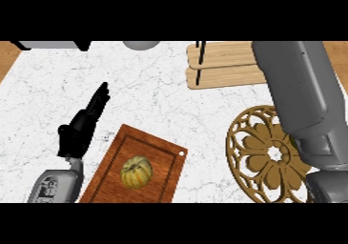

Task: Pick the tomato from the placemat and place it in the tiered shelf

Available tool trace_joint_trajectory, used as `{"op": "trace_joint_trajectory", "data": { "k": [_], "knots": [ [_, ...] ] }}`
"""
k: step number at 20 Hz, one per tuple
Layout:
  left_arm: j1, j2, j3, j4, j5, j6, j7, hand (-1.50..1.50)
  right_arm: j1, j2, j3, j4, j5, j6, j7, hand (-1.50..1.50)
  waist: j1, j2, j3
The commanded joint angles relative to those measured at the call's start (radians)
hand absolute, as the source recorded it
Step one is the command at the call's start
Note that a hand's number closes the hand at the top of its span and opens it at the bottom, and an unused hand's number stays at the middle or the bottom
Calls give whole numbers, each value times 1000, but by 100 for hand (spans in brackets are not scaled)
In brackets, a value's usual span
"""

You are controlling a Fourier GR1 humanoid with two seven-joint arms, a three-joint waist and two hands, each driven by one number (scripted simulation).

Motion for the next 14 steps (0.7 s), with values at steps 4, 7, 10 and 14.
{"op": "trace_joint_trajectory", "data": {
  "k": [4,7,10,14],
  "knots": [
    [44,-13,-6,31,-16,14,-71,0,-13,-76,0,132,201,-23,238,-150,-7,-2,-2],
    [27,-37,-21,-5,-23,33,-14,0,67,-81,8,69,197,-14,240,-150,-15,-6,0],
    [70,-28,-28,-37,-28,26,-9,0,109,-34,16,-19,175,-28,267,-150,-15,-8,0],
    [4,-57,-29,31,-48,58,-10,0,93,-66,-47,-33,41,-57,155,-150,-12,-3,0]
  ]
}}
